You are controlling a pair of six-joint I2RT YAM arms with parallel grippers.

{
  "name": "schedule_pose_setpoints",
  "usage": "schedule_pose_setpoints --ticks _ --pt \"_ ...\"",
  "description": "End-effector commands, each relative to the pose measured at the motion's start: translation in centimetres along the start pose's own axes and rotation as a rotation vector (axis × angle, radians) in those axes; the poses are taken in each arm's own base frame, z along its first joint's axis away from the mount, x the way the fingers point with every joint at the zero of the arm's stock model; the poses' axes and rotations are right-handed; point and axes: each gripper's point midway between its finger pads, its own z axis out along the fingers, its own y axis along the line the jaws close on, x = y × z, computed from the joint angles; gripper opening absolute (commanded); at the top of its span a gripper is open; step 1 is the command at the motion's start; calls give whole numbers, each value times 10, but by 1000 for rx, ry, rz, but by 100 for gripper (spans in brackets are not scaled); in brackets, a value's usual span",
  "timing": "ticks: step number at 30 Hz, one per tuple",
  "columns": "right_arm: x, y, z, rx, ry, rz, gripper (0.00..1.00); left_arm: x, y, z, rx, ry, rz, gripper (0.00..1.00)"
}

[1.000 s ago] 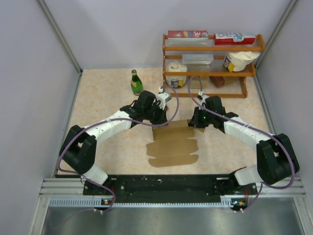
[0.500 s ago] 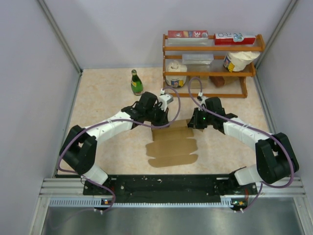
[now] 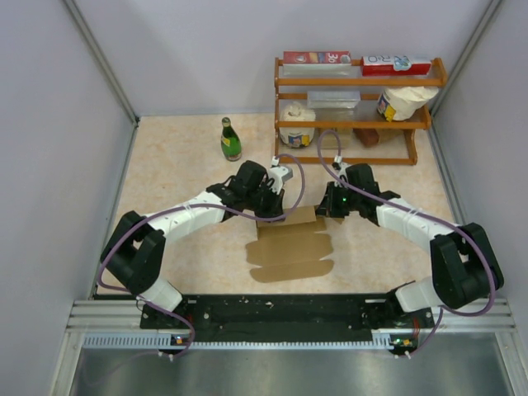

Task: Fold the paper box

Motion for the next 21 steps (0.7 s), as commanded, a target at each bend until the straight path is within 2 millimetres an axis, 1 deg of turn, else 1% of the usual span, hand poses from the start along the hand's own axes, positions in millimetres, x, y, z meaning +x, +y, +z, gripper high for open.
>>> schedule_pose_setpoints --ticks 1,6,11,19,21 --pt "-2 10 5 -53 -8 -6 0 -10 -6 -9 7 -44 18 0" --pt "2 13 7 -79 10 1 0 -15 -7 -9 8 -52 20 0" --pt "7 17 8 -112 21 11 0 -15 -5 -7 4 -52 19 0" --pt "10 23 8 -197 46 79 0 -15 -4 -7 -2 -53 16 0" --pt "6 28 7 -235 30 88 0 -15 -4 -7 -3 -53 18 0"
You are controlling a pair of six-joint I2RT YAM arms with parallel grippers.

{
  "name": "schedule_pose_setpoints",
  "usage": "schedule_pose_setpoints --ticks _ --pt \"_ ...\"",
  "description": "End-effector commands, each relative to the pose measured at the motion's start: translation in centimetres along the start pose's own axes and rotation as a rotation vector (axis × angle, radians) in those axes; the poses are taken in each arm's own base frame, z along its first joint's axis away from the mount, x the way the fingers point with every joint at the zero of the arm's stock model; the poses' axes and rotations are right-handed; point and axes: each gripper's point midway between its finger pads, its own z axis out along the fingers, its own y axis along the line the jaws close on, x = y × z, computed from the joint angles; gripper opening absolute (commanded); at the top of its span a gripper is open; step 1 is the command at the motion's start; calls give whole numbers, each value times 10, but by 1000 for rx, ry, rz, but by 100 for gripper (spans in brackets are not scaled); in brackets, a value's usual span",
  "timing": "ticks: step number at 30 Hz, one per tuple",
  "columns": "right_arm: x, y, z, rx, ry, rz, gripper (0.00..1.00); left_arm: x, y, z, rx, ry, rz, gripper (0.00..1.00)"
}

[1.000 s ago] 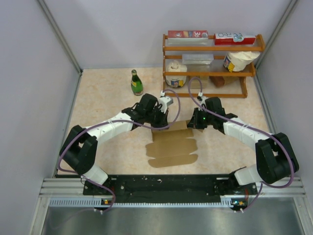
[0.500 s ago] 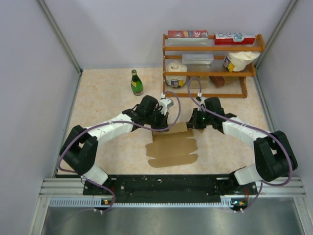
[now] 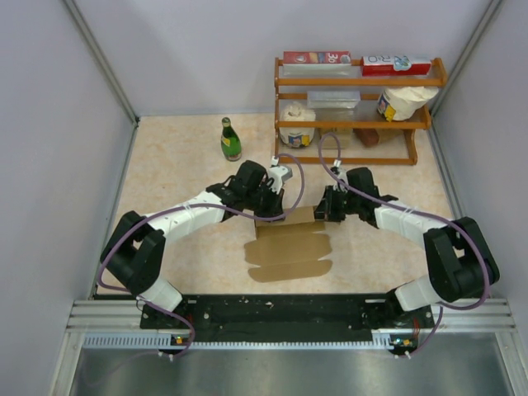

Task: Fold the paper box

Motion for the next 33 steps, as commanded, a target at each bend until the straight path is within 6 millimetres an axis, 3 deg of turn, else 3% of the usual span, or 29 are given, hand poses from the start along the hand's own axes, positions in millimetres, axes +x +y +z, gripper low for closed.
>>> schedule_pose_setpoints --ticks 1,7,21,33 --pt "-5 17 0 -127 -18 19 0 -15 -4 -7 -2 -51 23 0" --pt "-6 10 -2 -96 -21 16 0 -15 -4 -7 -3 -53 24 0" --pt "-13 -53 -23 292 -78 -98 0 -17 -4 -7 -5 -54 27 0" --pt "-18 -76 -14 382 -97 -152 0 -18 -3 -5 -5 -49 25 0"
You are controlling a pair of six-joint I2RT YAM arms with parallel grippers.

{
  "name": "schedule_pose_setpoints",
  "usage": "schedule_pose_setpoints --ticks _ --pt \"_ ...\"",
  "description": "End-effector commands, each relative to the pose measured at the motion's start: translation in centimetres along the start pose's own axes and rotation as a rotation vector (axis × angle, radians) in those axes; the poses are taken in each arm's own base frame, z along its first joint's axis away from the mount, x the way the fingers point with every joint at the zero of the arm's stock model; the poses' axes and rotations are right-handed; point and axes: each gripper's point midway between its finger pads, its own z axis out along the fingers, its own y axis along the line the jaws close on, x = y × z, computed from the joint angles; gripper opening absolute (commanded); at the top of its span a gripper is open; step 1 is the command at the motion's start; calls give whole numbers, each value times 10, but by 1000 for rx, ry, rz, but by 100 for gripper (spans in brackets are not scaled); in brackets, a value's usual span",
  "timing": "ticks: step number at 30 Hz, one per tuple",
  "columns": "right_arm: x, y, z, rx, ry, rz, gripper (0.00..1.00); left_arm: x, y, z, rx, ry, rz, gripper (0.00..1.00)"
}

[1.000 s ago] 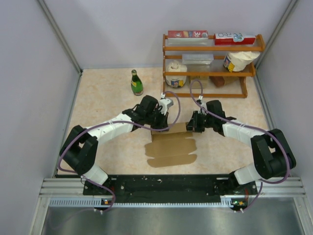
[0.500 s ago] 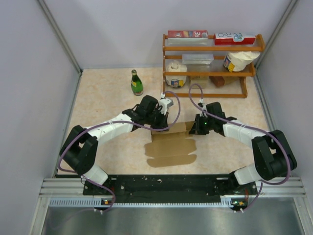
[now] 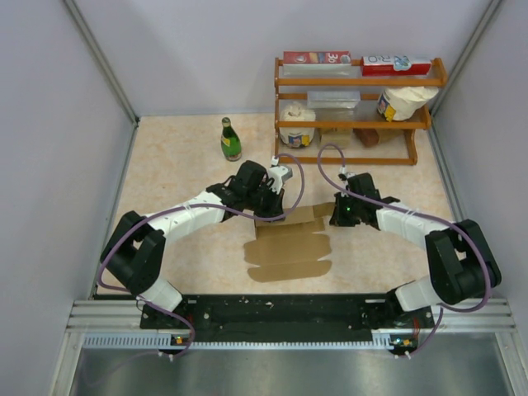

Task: Fold the paper box

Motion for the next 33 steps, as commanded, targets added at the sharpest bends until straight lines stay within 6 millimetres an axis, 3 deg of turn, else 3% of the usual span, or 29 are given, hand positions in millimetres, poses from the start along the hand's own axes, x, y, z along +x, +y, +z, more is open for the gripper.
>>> schedule_pose_setpoints --ticks 1,33 --pt "-27 -2 4 27 -91 -48 0 -18 -5 -5 3 -48 27 0" --pt "-4 -2 23 -5 -18 -51 0 -20 -8 -6 15 -52 16 0"
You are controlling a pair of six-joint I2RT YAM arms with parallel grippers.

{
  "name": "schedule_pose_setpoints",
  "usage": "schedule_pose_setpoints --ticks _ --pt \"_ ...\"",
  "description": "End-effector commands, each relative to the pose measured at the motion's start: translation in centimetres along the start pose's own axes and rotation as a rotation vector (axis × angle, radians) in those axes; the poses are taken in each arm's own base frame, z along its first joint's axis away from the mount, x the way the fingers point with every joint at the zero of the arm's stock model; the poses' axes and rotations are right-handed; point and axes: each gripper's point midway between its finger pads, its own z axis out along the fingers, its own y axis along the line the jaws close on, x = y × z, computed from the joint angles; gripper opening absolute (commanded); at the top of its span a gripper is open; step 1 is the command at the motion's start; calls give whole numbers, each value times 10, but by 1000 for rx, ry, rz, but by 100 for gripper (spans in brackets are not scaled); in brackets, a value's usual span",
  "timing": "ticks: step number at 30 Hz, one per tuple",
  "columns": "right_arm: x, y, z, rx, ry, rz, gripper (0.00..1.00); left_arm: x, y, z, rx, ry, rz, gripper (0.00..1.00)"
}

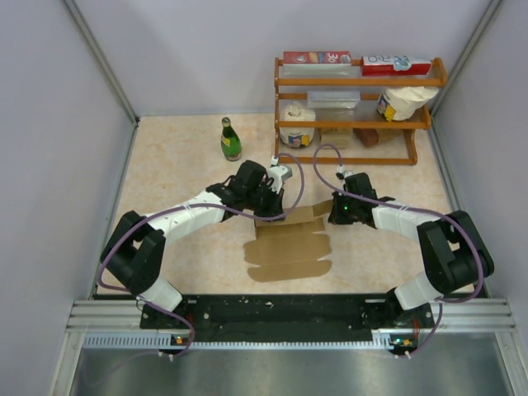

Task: Fold the paper box

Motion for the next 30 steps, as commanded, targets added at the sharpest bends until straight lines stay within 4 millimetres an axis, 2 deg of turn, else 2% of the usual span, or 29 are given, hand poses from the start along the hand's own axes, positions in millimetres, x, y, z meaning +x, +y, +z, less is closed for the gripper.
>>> schedule_pose_setpoints --ticks 1,13,30 --pt "4 7 4 -36 18 -14 0 -19 -7 -6 12 -51 21 0" --pt "9 17 4 -85 40 -6 0 -18 -7 -4 17 -48 21 0" --pt "4 31 1 -161 20 15 0 -16 -6 -1 19 -41 15 0"
